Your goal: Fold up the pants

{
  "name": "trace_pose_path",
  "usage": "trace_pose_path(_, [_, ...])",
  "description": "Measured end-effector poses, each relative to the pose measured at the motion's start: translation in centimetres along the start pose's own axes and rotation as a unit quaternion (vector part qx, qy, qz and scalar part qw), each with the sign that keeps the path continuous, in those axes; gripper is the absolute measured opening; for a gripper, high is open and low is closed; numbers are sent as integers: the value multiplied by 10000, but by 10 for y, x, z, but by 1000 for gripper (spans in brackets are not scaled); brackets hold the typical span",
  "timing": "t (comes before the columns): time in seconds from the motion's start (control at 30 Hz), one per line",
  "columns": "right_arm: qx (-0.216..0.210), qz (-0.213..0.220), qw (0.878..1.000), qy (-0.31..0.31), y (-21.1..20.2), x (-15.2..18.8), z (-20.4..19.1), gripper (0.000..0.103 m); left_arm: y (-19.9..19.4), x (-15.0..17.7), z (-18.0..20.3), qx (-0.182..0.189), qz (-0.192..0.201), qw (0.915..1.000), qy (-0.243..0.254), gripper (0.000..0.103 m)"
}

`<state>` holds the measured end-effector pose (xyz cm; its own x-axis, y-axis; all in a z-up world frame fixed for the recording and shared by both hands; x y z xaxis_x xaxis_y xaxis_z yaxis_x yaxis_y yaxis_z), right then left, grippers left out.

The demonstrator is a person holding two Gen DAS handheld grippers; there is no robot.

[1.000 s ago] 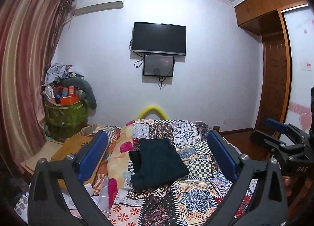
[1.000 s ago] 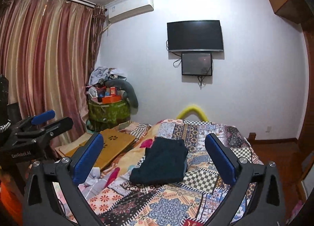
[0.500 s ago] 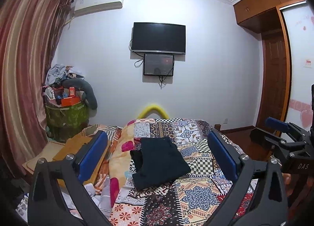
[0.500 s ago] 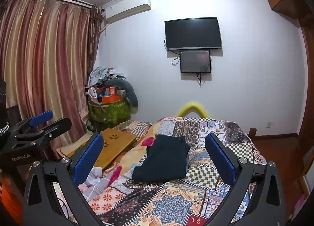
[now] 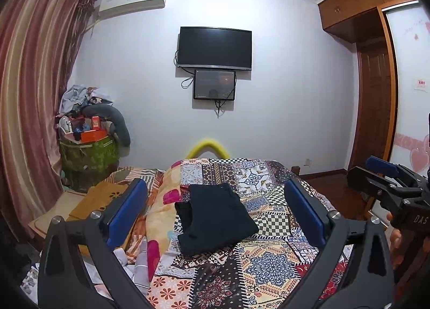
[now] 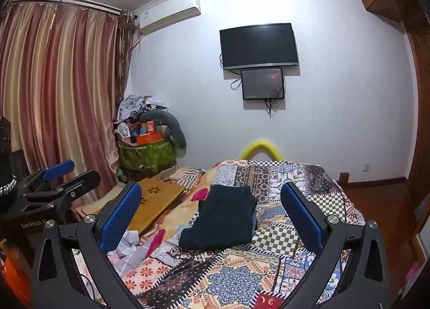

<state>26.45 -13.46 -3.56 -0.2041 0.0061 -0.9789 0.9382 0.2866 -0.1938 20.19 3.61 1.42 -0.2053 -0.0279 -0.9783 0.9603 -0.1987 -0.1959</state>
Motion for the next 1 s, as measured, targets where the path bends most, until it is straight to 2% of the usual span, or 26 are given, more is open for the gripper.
trace_pose_path(1.0, [107,-24,9999,47,-8,-1,7,103,6,5,11,314,-142,9994,65,103])
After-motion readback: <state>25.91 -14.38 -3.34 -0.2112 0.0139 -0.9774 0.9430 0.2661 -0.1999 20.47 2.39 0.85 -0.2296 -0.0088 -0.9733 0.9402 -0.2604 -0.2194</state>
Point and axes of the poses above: each gripper's, at about its wrist camera, not at the fingertips, and y roughly the way its jaws point, z to its right, x to its underside, the point moved 9 cm from there along y, roughly the way its jaws point, and after that the axes turned 10 degrees about x, right-handed, at the moved point
